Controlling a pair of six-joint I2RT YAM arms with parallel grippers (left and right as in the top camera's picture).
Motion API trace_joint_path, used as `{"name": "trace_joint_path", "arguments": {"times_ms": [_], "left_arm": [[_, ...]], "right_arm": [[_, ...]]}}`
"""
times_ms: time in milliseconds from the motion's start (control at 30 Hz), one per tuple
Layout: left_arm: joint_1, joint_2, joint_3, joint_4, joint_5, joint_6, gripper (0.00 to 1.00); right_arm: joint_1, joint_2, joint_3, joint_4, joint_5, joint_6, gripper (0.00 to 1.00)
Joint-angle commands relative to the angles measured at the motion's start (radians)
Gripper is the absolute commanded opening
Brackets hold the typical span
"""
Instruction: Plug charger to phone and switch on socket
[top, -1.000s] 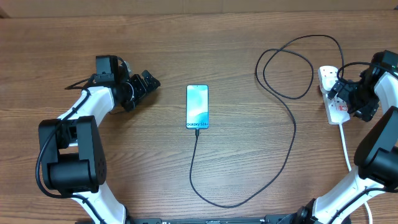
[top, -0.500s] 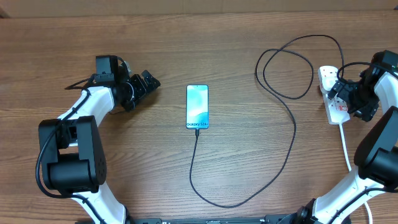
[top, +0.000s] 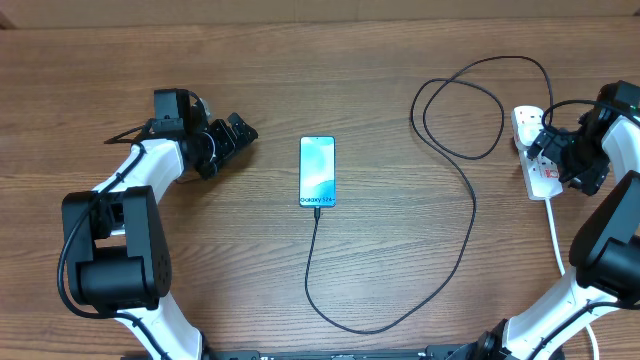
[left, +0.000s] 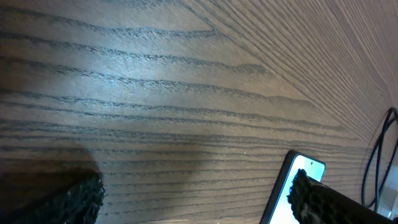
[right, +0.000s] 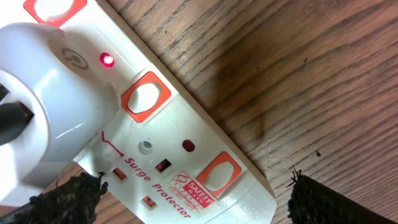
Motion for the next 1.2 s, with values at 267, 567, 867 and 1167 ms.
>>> {"name": "trace_joint_path", "arguments": {"times_ms": [267, 567, 867, 1167], "left_arm": [[-0.040, 0.013, -0.018, -0.014, -0.054, -0.013, 1.00], [-0.110, -0.094, -0.018, -0.014, -0.135, -0.013, 0.99], [-0.178, -0.236, -0.018, -0.014, -0.135, -0.013, 1.00], [-0.201, -0.356, -0.018, -0.014, -0.135, -0.013, 1.00]], "right_arm": [[0.003, -0.003, 0.024, 0.006, -0.006, -0.005, 1.00], [0.003, -0.003, 0.024, 0.006, -0.006, -0.005, 1.00], [0.003, -0.003, 0.024, 0.006, -0.006, -0.005, 1.00], [0.003, -0.003, 0.024, 0.006, -0.006, -0.005, 1.00]]}}
